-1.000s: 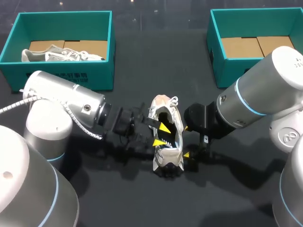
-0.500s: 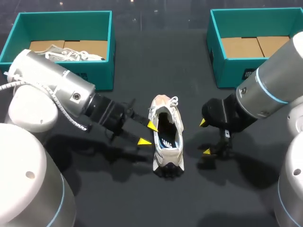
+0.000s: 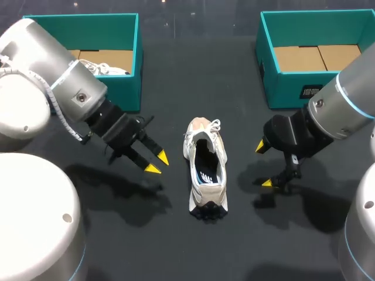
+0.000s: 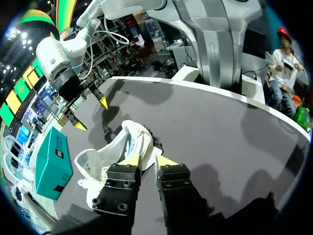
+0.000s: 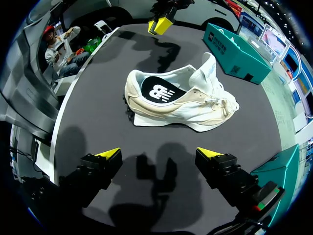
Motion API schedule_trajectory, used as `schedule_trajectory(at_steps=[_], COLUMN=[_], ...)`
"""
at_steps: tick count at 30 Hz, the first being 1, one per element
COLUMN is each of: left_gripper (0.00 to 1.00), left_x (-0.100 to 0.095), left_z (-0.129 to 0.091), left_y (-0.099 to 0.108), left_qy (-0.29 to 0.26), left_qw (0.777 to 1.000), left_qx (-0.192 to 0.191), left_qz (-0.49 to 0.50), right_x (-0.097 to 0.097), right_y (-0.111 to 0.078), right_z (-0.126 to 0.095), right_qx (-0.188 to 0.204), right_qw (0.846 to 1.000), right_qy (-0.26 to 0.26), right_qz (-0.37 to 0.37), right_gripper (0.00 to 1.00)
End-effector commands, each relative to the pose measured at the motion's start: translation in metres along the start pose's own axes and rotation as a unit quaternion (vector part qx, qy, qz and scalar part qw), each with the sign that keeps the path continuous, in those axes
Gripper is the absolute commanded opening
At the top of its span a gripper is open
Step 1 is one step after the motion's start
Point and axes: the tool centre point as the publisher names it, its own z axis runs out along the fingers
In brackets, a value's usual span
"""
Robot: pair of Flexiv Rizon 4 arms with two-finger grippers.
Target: Take the shoe out of the shoebox, open the shoe tongue, remove and reinsert the insole, then place the shoe into the shoebox
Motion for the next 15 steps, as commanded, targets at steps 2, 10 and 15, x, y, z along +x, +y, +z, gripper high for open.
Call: schedule_trajectory(at_steps=[2,10,15], left_gripper=[0.00,0.00,0.00], left_x=[-0.006,-0.006,-0.012], left_z=[-0.027,-0.027,-0.016], left_y=[0.003,0.003,-0.002], left_qy=[0.043,0.043,0.070], left_qw=[0.997,0.997,0.994], left_qx=[-0.039,-0.039,-0.081], left_qz=[-0.051,-0.051,-0.004], right_x=[0.001,0.001,-0.001], right_y=[0.000,0.000,-0.010], right_z=[0.000,0.000,-0.004], right_qx=[0.000,0.000,-0.001], right_qw=[1.000,1.000,1.000], right_qy=[-0.001,-0.001,-0.004], right_qz=[0.000,0.000,0.009], right_gripper=[1.00,1.00,1.00])
